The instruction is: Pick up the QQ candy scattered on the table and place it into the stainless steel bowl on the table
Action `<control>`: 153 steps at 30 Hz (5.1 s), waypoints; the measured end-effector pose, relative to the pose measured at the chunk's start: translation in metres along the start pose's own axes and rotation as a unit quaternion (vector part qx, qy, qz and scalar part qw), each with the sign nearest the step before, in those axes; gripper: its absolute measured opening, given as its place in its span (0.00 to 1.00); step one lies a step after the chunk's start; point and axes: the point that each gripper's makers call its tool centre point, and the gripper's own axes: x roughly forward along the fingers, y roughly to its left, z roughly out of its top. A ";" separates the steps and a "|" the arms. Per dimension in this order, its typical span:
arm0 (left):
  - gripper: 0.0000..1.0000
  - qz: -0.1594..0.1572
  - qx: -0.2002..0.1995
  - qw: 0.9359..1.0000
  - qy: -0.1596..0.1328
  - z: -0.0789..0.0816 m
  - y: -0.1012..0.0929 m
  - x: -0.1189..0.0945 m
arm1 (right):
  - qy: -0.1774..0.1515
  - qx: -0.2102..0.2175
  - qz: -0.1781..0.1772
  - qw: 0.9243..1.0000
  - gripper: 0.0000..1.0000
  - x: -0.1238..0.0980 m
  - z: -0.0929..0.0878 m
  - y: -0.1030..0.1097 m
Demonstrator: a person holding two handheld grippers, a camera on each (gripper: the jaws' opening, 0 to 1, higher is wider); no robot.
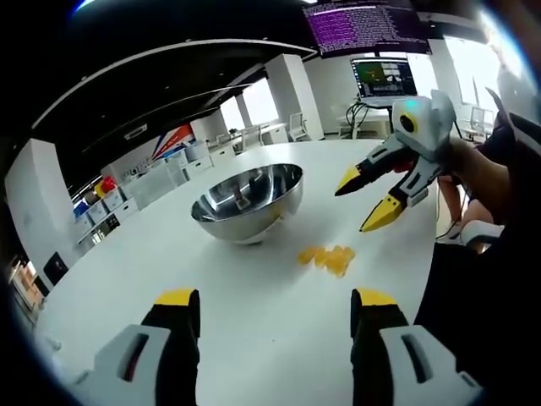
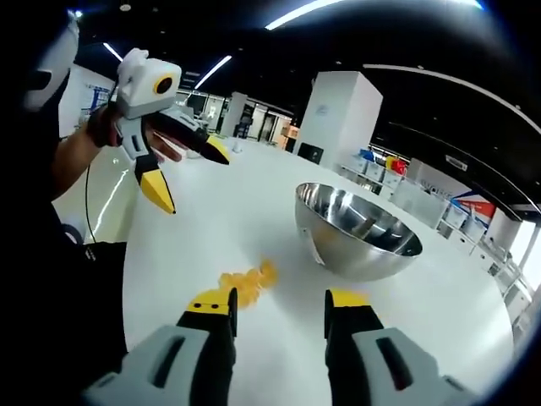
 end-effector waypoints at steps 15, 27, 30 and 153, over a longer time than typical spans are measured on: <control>0.72 -0.003 0.000 1.000 -0.004 0.001 0.000 0.002 | 0.017 0.018 0.036 0.999 0.20 0.021 -0.015 0.030; 0.72 -0.004 0.000 1.000 -0.003 0.000 -0.001 0.002 | 0.023 0.069 0.032 0.997 0.14 0.023 -0.020 0.032; 0.72 -0.004 0.000 1.000 -0.002 -0.001 -0.001 0.002 | 0.024 0.073 0.034 0.996 0.14 0.024 -0.021 0.035; 0.71 0.000 -0.005 1.000 -0.007 -0.003 0.004 0.001 | -0.081 0.137 -0.087 0.983 0.17 0.082 0.056 -0.126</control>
